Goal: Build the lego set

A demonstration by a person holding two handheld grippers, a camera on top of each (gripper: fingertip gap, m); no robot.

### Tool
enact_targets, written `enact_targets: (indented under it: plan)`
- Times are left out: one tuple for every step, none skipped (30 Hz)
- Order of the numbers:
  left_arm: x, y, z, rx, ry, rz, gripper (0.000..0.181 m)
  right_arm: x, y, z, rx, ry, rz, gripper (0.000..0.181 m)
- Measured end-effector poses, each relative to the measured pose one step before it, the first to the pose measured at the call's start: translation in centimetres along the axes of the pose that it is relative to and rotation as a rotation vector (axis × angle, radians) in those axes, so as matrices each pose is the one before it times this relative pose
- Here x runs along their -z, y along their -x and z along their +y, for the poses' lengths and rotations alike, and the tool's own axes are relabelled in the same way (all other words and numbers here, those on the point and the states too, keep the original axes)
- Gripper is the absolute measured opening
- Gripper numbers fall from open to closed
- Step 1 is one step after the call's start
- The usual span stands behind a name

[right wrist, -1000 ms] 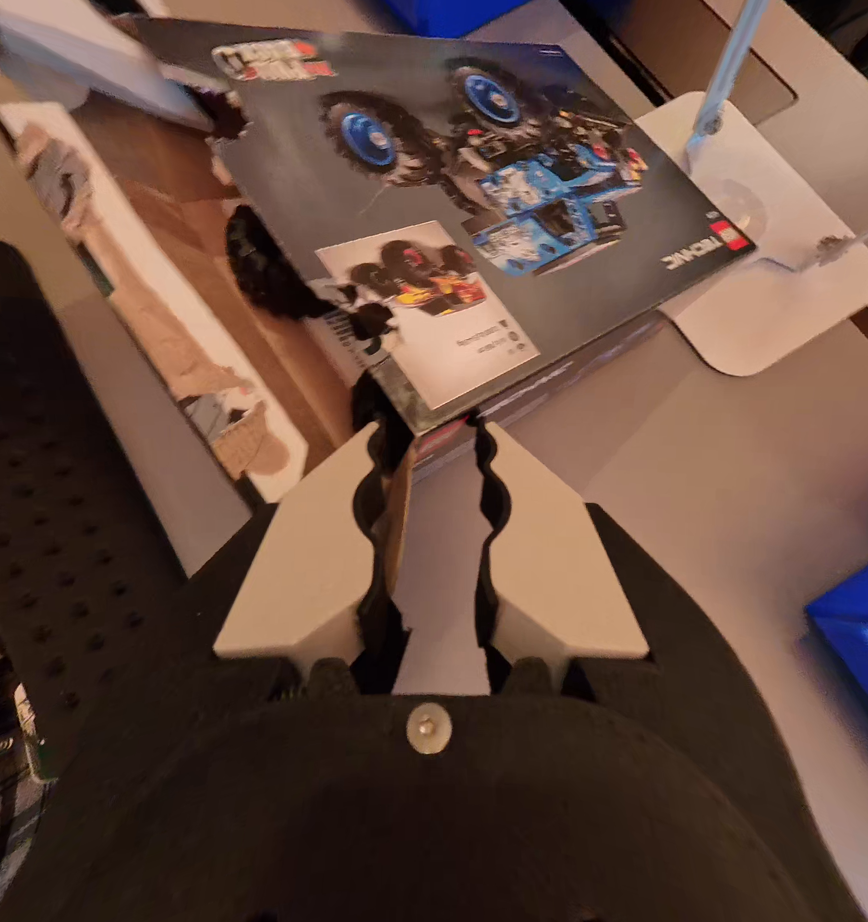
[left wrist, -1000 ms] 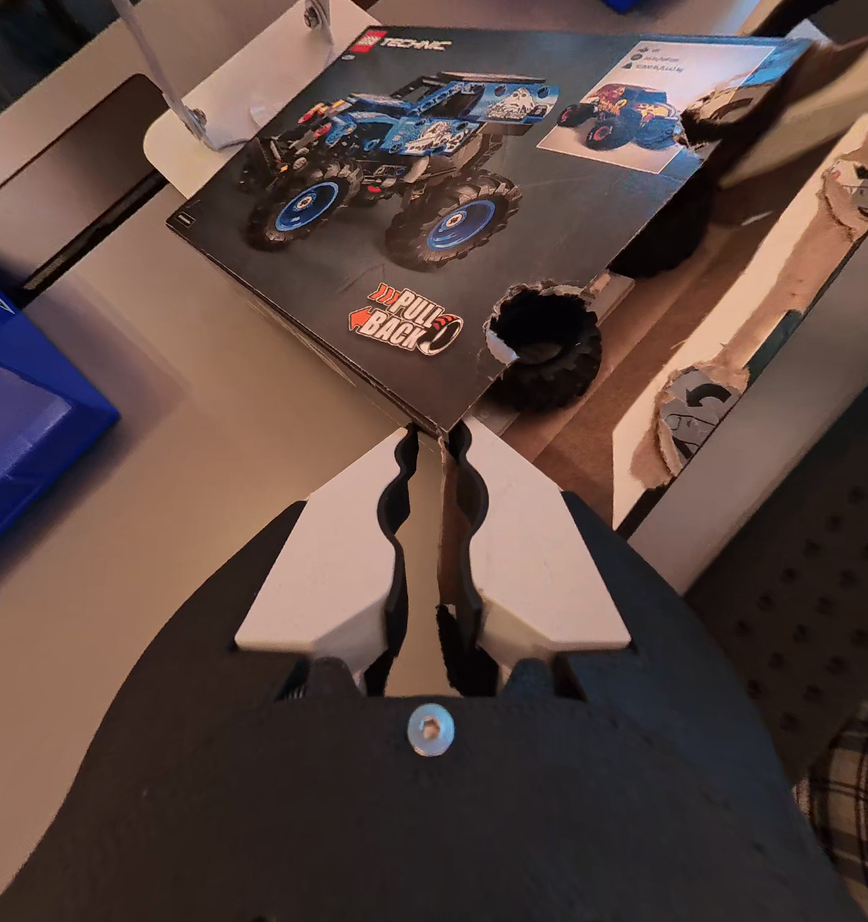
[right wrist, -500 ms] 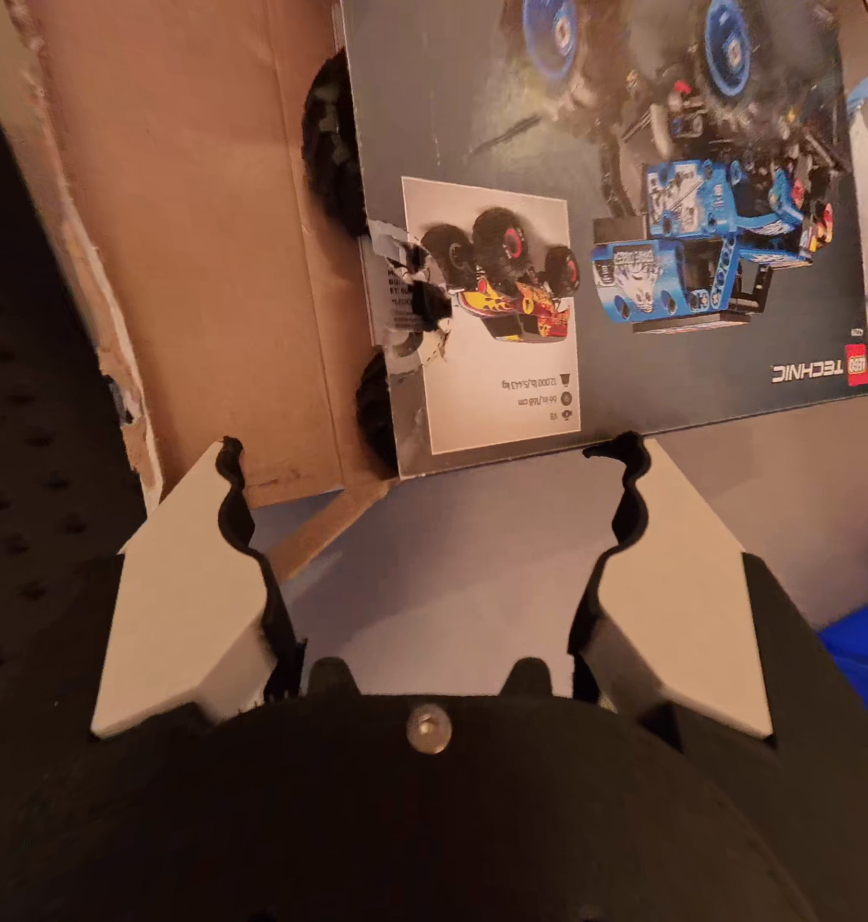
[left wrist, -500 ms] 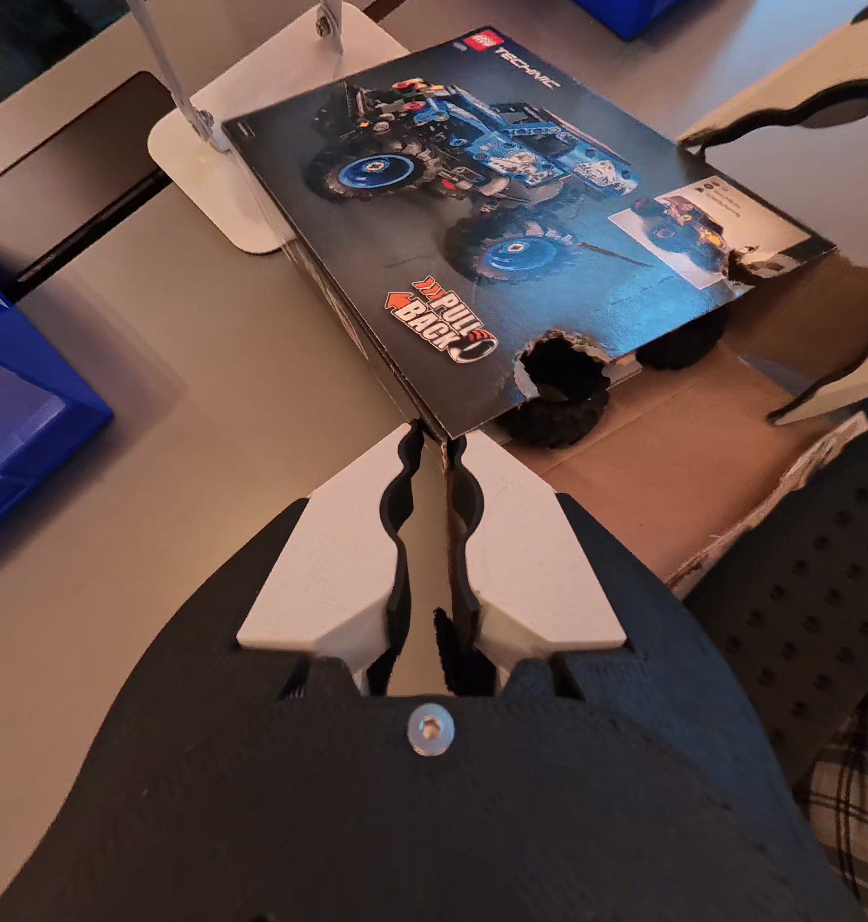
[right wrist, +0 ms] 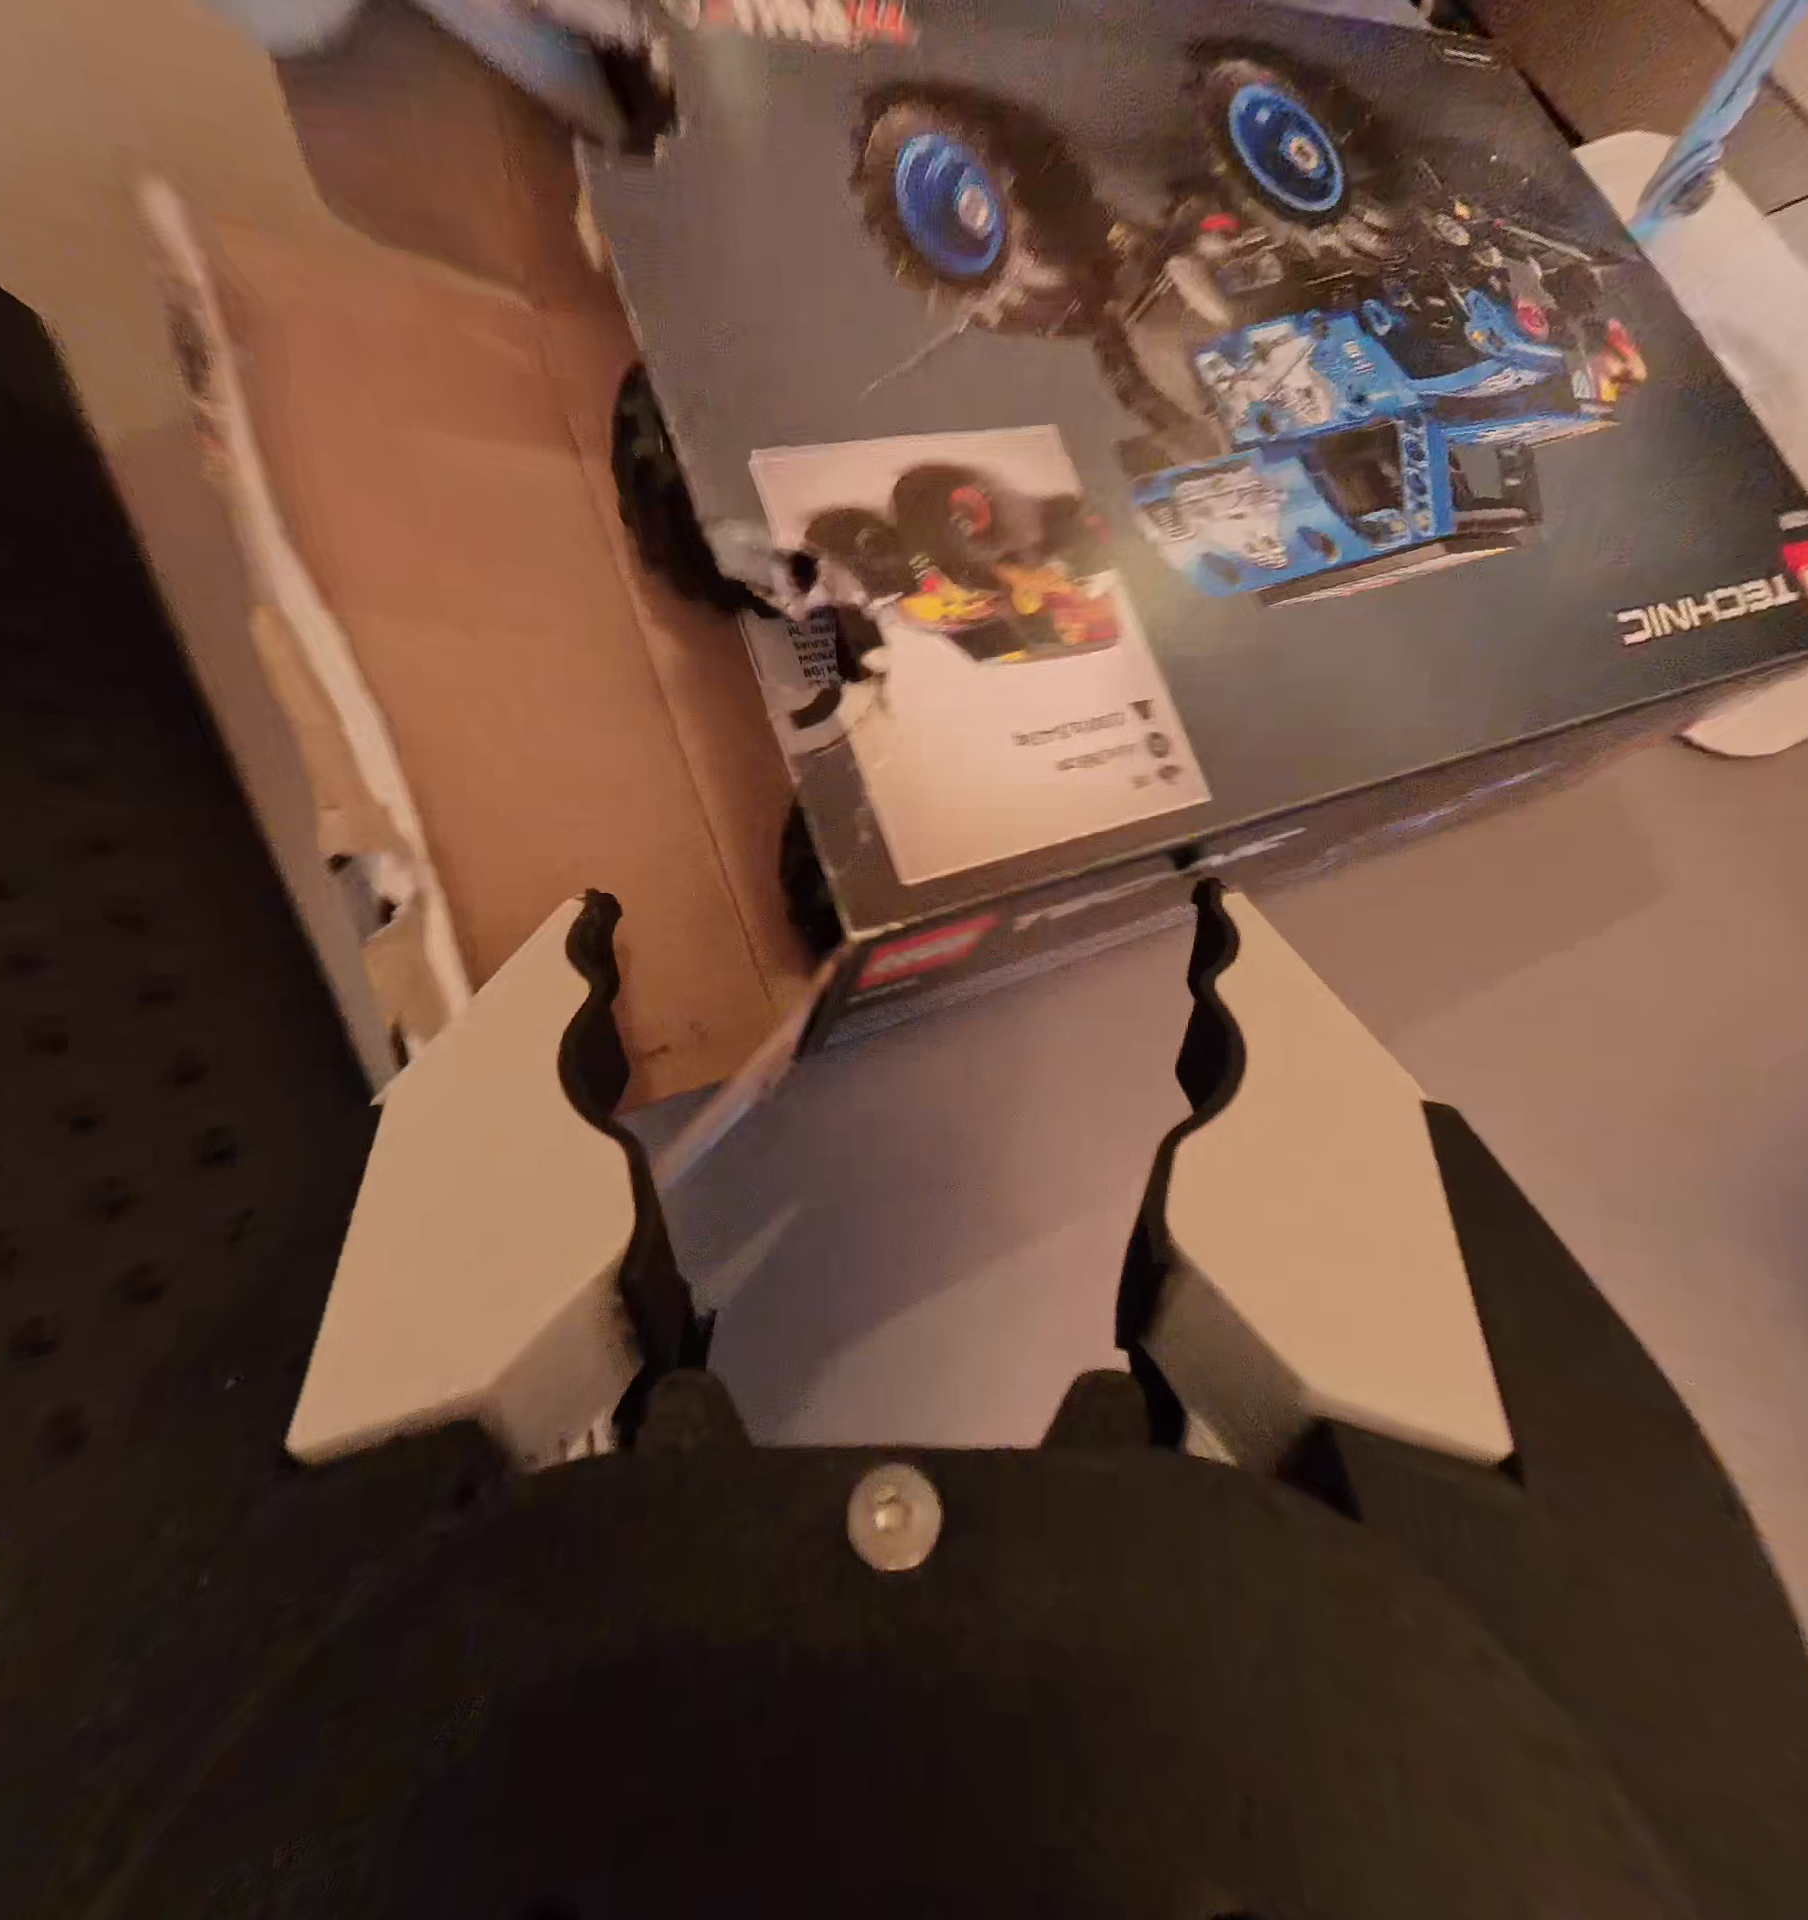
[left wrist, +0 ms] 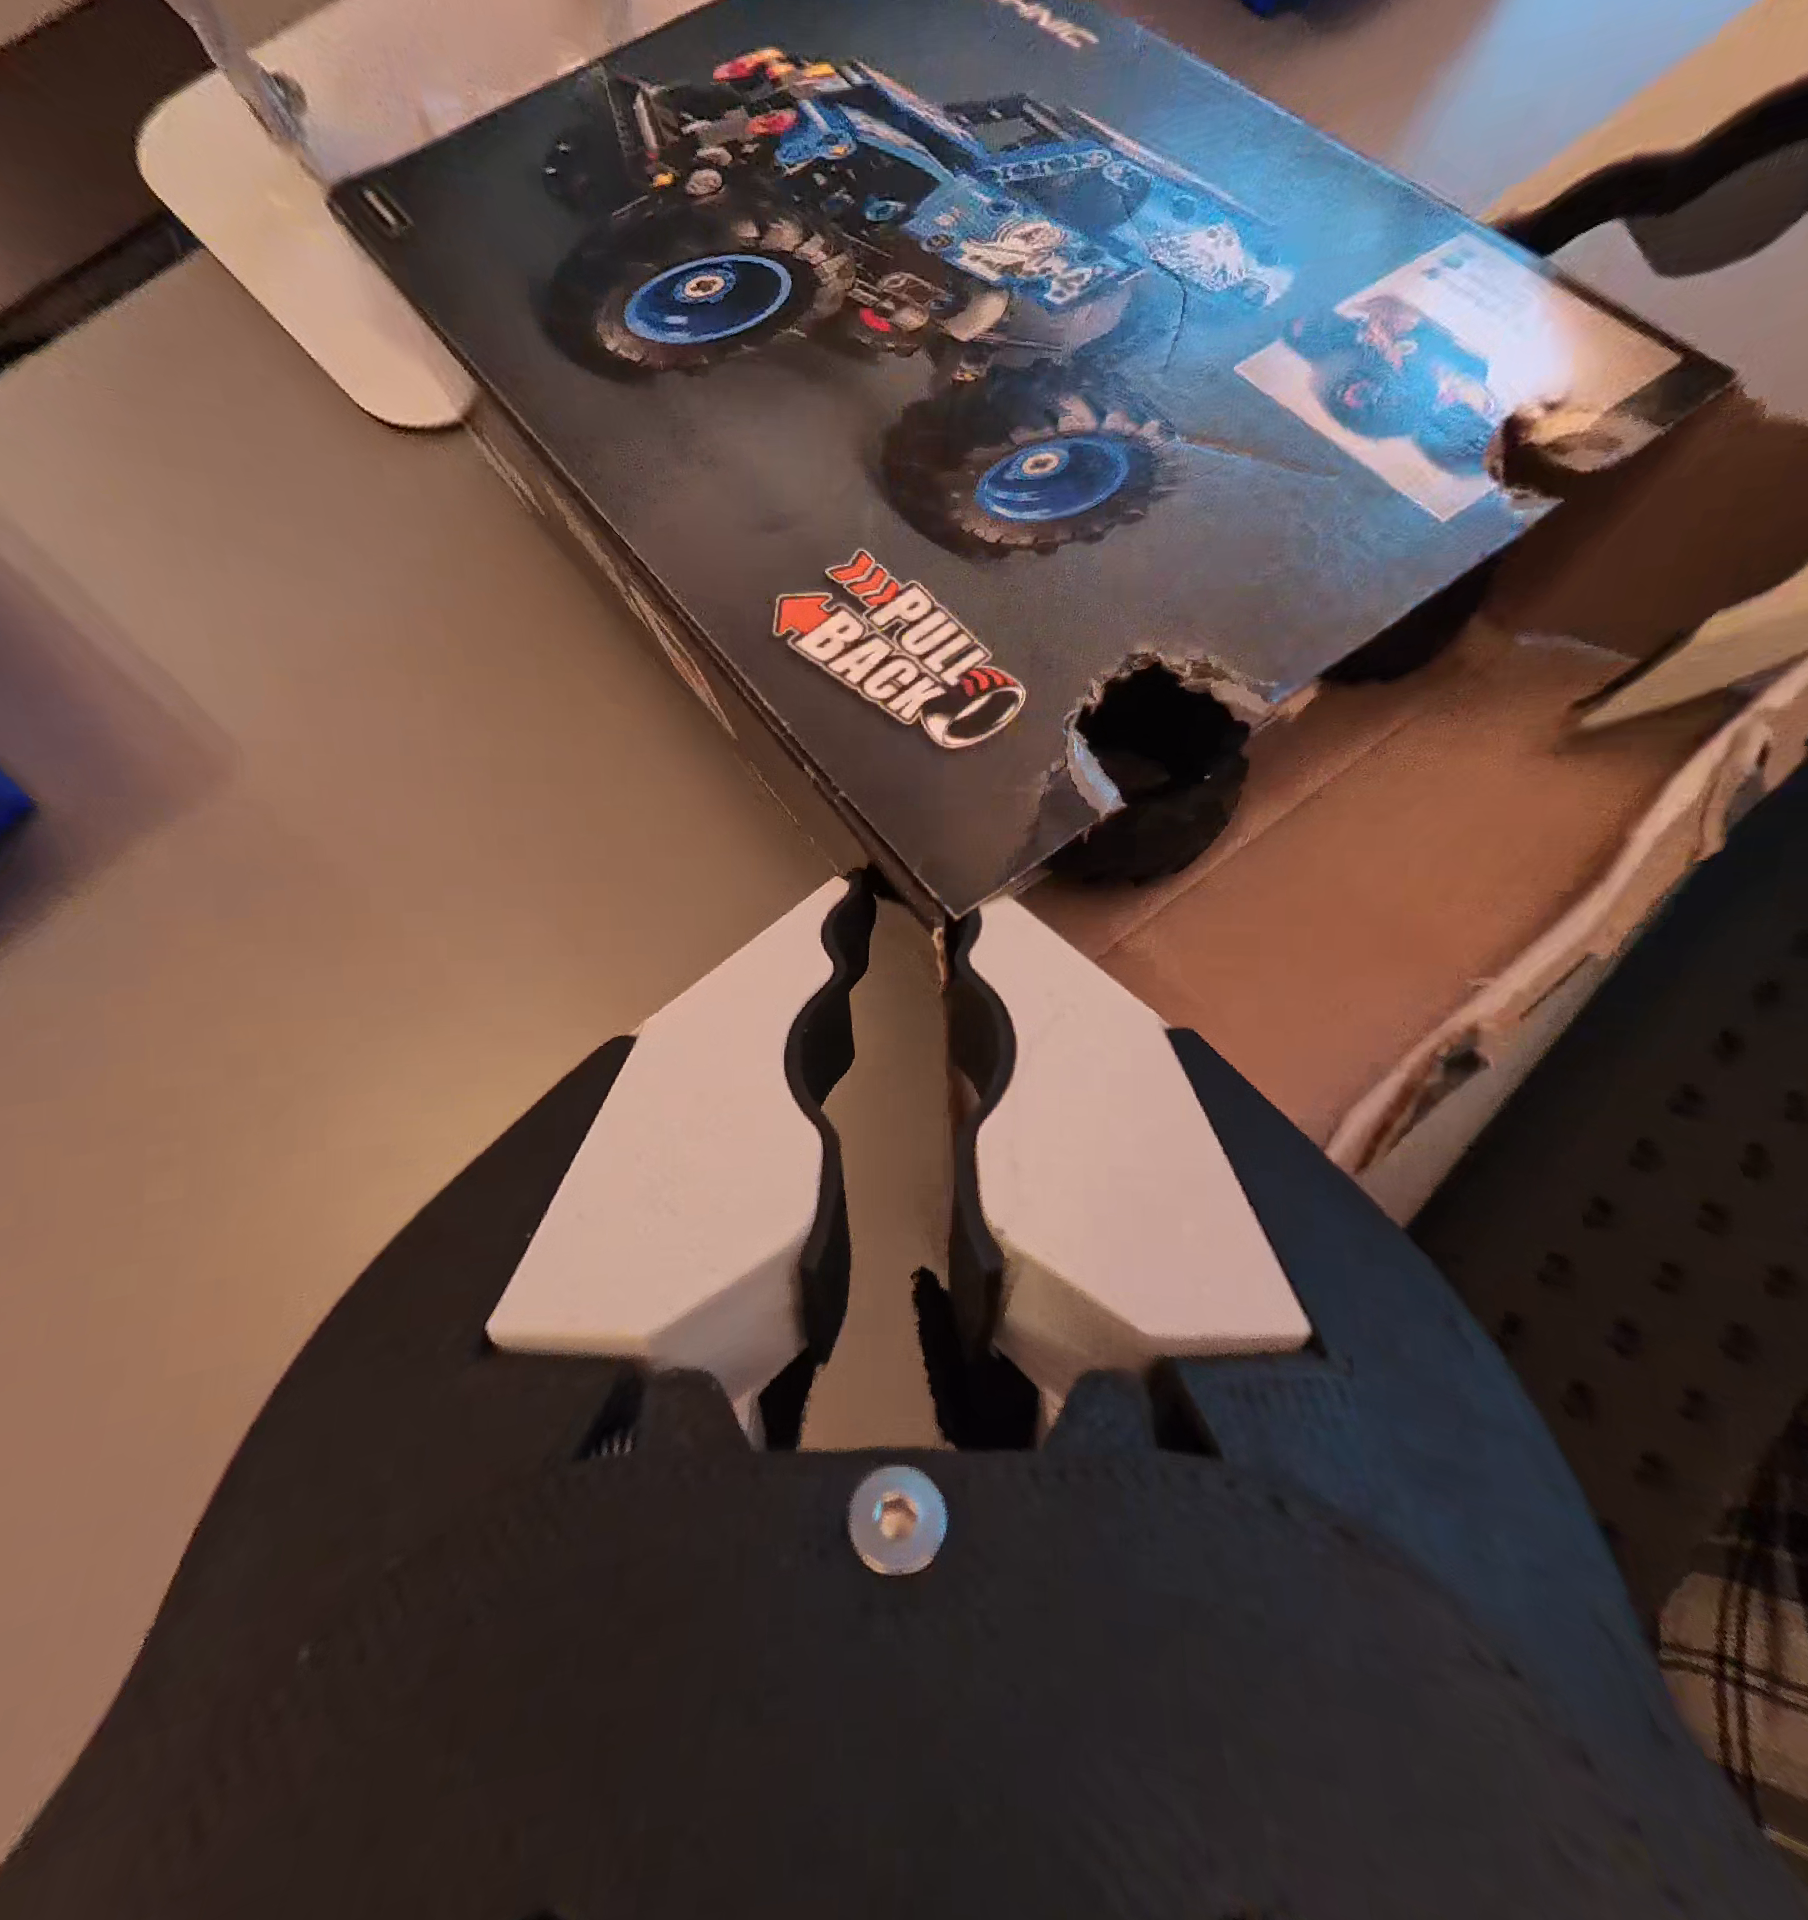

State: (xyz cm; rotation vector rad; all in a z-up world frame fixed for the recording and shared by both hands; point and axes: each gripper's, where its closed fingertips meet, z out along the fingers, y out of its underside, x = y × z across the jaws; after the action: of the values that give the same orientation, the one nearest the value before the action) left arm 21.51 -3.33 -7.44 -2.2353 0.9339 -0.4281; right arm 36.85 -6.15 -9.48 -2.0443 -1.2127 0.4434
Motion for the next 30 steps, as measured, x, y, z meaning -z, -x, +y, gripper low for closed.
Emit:
enact_targets:
  plan:
    - [-0.146, 0.113, 0.416, 0.0005, -0.0075, -0.0035, 0.009, 0.371, 0.04, -0.022, -0.0291, -0.0199, -0.0406, 0.107]
    - [-0.163, 0.025, 0.515, -0.0124, 0.003, 0.0024, 0.009, 0.414, -0.012, -0.14, -0.036, -0.0279, -0.0434, 0.107]
    - [-0.171, 0.003, 0.532, -0.0112, 0.0049, 0.0066, 0.01, 0.457, -0.172, -0.276, -0.0459, -0.0315, -0.0411, 0.106]
    - [-0.249, -0.295, 0.821, 0.0007, 0.0245, 0.0333, 0.012, 0.448, -0.295, -0.259, -0.0402, -0.023, -0.0345, 0.107]
    - [-0.32, -0.535, 1.077, 0.0088, 0.0422, 0.0541, 0.014, 0.369, -0.48, -0.11, -0.0362, -0.0092, -0.0228, 0.109]
    - [-0.377, -0.485, 1.059, 0.0118, 0.0415, 0.0568, 0.016, 0.229, -0.77, -0.067, -0.0416, -0.0037, -0.0084, 0.109]
    - [-0.341, -0.133, 0.815, 0.0182, 0.0249, 0.0403, 0.024, 0.024, -0.84, -0.037, -0.0456, -0.0021, -0.0049, 0.109]
    - [-0.101, -0.445, 0.434, 0.0341, 0.0014, 0.0687, 0.035, -0.175, -0.731, 0.054, -0.0509, 0.0035, -0.0124, 0.109]
    - [0.301, -0.804, 0.215, 0.0539, -0.004, 0.1045, 0.044, -0.319, -0.632, 0.115, -0.0578, 0.0054, -0.0181, 0.109]
    - [0.533, 0.042, -0.078, 0.0414, -0.015, 0.0527, 0.051, -0.394, -0.567, 0.029, -0.0608, 0.0, -0.0225, 0.11]
    - [0.678, 0.452, -0.385, 0.0265, -0.0284, 0.0261, 0.055, -0.425, -0.506, -0.036, -0.0478, -0.0027, -0.0185, 0.111]
    - [0.753, 0.319, -0.903, 0.0265, -0.0488, 0.0353, 0.06, -0.389, -0.503, -0.097, -0.0242, -0.0061, -0.0035, 0.109]
    - [0.668, 0.379, -1.4, 0.0214, -0.0656, 0.0205, 0.065, -0.336, -0.527, -0.258, -0.0156, -0.0146, 0.0099, 0.107]
    - [0.305, 0.243, -1.427, 0.005, -0.0559, 0.0109, 0.068, -0.359, -0.455, -0.321, -0.0179, -0.015, 0.0093, 0.107]
    - [-0.146, 0.267, -1.243, 0.0033, -0.0348, -0.0011, 0.07, -0.408, -0.399, -0.358, -0.0154, -0.0137, 0.0065, 0.109]
    - [-0.448, 0.483, -1.329, 0.0095, -0.0331, -0.0183, 0.07, -0.421, -0.555, -0.365, -0.0151, -0.0126, 0.0156, 0.11]
    - [-0.765, 0.341, -1.047, 0.0006, -0.0143, -0.0122, 0.07, -0.468, -0.669, -0.293, -0.0133, -0.0079, 0.0241, 0.112]
    - [-1.127, 0.339, -0.505, -0.0091, 0.0192, -0.0132, 0.072, -0.548, -0.482, -0.208, -0.0104, -0.003, 0.0156, 0.116]
    - [-1.331, 0.685, -0.373, -0.0071, 0.0278, -0.0268, 0.074, -0.587, -0.215, -0.178, -0.0089, -0.0008, 0.0004, 0.114]
    - [-1.395, 0.826, -0.185, 0.0003, 0.0373, -0.0245, 0.077, -0.623, -0.087, -0.061, -0.0122, 0.0051, -0.0085, 0.112]
    - [-1.314, 0.704, -0.248, 0.0071, 0.0281, -0.0071, 0.081, -0.637, 0.075, 0.054, -0.0168, 0.011, -0.0206, 0.11]
    - [-1.224, 0.488, -0.349, 0.0135, 0.014, 0.0117, 0.087, -0.543, 0.088, 0.002, -0.017, 0.005, -0.0239, 0.117]
    - [-1.145, 0.88, 0.059, 0.0133, 0.0308, -0.0029, 0.093, -0.362, -0.019, -0.038, -0.0114, 0.0003, -0.0225, 0.118]
    - [-0.867, 0.173, -0.077, 0.0416, 0.0131, 0.045, 0.108, -0.173, -0.143, -0.037, -0.0107, -0.0004, -0.0192, 0.115]
    - [-0.354, 0.291, -0.227, 0.0244, -0.0027, 0.0188, 0.109, 0.057, -0.226, -0.099, -0.003, -0.0058, -0.006, 0.111]
    - [-0.068, -0.005, -0.271, -0.0072, -0.0029, -0.0018, 0.11, 0.075, -0.121, -0.145, 0.0088, -0.008, 0.0047, 0.111]
    - [-0.105, -0.15, 0.017, -0.0264, 0.0117, -0.019, 0.113, 0.021, 0.017, -0.109, 0.0122, -0.0039, 0.0073, 0.112]
    - [-0.119, -0.246, 0.107, -0.0297, 0.0154, -0.0243, 0.116, 0.05, 0.115, -0.046, 0.0151, -0.0003, 0.0083, 0.112]
    - [-0.045, -0.206, -0.028, -0.0263, 0.0053, -0.0259, 0.118, 0.073, 0.171, -0.063, 0.0197, 0.0005, 0.013, 0.113]
    - [0.126, -0.199, -0.264, -0.017, -0.013, -0.0185, 0.118, 0.124, 0.185, -0.085, 0.0229, 0.002, 0.0155, 0.114]
